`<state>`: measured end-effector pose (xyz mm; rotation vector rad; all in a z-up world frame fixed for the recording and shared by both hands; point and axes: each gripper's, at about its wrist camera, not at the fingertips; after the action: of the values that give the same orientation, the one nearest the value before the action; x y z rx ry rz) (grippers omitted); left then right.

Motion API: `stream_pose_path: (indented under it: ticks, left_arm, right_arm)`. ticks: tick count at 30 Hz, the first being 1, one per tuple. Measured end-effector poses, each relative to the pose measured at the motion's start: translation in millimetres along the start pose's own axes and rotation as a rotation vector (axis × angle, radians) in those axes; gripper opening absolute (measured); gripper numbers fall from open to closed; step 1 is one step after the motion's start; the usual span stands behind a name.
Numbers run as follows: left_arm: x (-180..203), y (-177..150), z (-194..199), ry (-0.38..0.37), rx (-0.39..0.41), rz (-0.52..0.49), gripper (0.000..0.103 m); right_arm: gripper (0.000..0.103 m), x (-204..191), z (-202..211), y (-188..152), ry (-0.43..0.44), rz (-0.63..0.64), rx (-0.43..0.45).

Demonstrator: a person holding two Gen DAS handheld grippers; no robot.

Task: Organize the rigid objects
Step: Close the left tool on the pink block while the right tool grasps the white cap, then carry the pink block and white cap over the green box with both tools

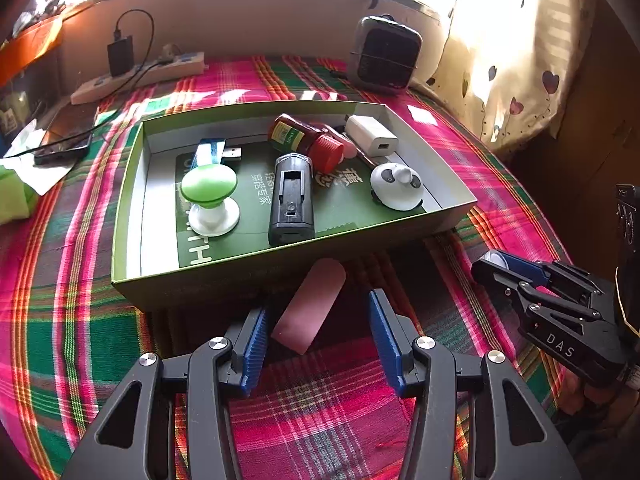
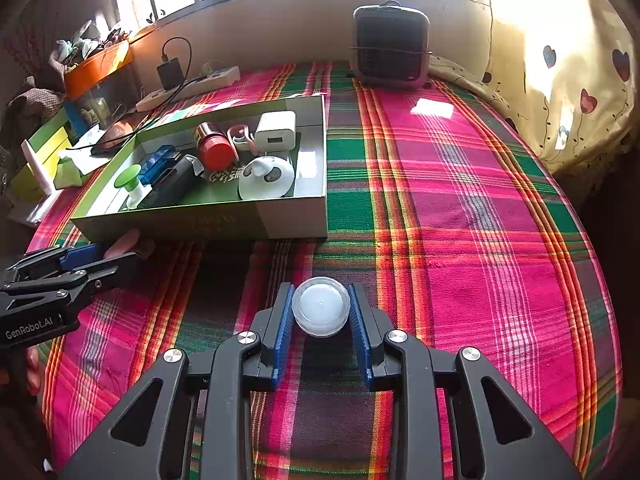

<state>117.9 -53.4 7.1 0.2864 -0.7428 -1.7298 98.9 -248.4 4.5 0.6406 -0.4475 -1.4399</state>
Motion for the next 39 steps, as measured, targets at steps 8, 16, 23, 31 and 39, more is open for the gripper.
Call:
stream_pose_path:
  ticks: [8, 16, 23, 31, 39]
  left_arm:
    - [10.4, -2.1, -1.9, 0.007, 0.008, -0.012, 0.048]
    - [11.6, -2.1, -3.4, 0.064, 0.018, -0.015, 0.036]
    - [11.3, -2.7, -3.2, 0.096, 0.024, -0.023, 0.025]
    - [7.8, -2.7, -2.4, 0.098, 0.031, -0.011, 0.020]
    - [5.7, -2.6, -1.9, 0.095, 0.034, -0.004, 0.017]
  right_arm:
    - [0.029, 3.7, 0.5, -0.2, 0.027, -0.009, 0.003]
    - [0.029, 6.1, 0.4, -0.4, 0.045, -0.018, 0.005]
    - [0.029, 6.4, 0.5, -0.7, 0.050, -0.022, 0.005]
    - [0.029, 6.4, 0.5, -0.8, 0.048, -0.020, 0.005]
    - [0.029, 5.1, 0.4, -0.9, 0.040, -0.014, 0.005]
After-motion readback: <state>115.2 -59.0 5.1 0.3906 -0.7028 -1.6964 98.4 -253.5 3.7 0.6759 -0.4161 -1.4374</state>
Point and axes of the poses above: each gripper's, at about its wrist camera, not at the fingertips, and z roughly against the way its jaws point, x to its right, y to its top, and after that the axes turned 2 degrees about x, right-handed
